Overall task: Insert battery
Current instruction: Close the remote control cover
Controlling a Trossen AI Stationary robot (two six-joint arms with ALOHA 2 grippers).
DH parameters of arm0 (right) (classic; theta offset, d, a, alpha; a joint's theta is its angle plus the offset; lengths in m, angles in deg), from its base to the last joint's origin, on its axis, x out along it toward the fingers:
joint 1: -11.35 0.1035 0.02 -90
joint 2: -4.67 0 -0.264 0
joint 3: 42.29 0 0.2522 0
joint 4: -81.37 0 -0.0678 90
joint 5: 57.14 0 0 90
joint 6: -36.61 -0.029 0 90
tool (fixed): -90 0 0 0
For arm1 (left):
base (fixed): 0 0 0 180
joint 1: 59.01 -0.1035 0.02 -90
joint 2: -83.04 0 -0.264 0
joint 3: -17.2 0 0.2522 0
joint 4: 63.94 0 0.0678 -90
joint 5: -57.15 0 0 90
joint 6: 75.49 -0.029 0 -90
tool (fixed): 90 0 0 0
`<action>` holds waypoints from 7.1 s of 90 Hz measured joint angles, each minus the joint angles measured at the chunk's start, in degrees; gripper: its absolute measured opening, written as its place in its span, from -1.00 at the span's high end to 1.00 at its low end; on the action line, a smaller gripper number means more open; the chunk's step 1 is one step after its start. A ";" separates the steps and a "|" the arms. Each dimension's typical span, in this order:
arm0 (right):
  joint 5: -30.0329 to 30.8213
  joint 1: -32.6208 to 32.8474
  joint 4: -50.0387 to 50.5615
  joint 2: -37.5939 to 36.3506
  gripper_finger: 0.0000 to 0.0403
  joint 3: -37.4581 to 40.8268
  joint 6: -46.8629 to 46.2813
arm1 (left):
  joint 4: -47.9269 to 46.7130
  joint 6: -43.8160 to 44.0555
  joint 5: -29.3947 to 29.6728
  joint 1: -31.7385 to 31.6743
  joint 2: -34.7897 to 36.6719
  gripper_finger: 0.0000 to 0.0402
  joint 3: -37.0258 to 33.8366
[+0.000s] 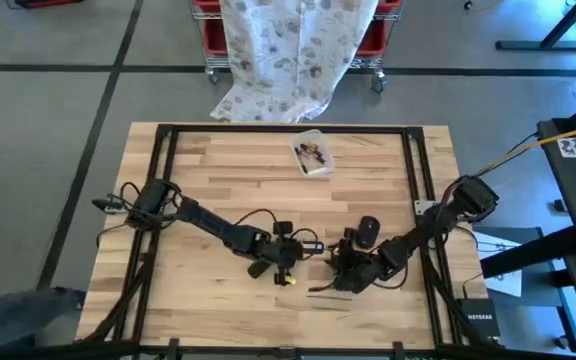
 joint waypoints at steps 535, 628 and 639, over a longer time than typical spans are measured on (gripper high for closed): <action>8.16 8.86 1.36 13.07 0.09 -19.17 -32.83 | 4.33 35.66 22.90 16.51 -6.72 0.65 1.80; -5.48 7.80 35.60 9.03 0.09 -27.74 -15.95 | -1.77 31.60 20.90 20.43 -3.83 0.58 1.87; -6.95 6.62 31.35 8.60 0.09 -23.95 -16.02 | 1.00 28.95 20.04 18.34 -4.74 0.58 1.89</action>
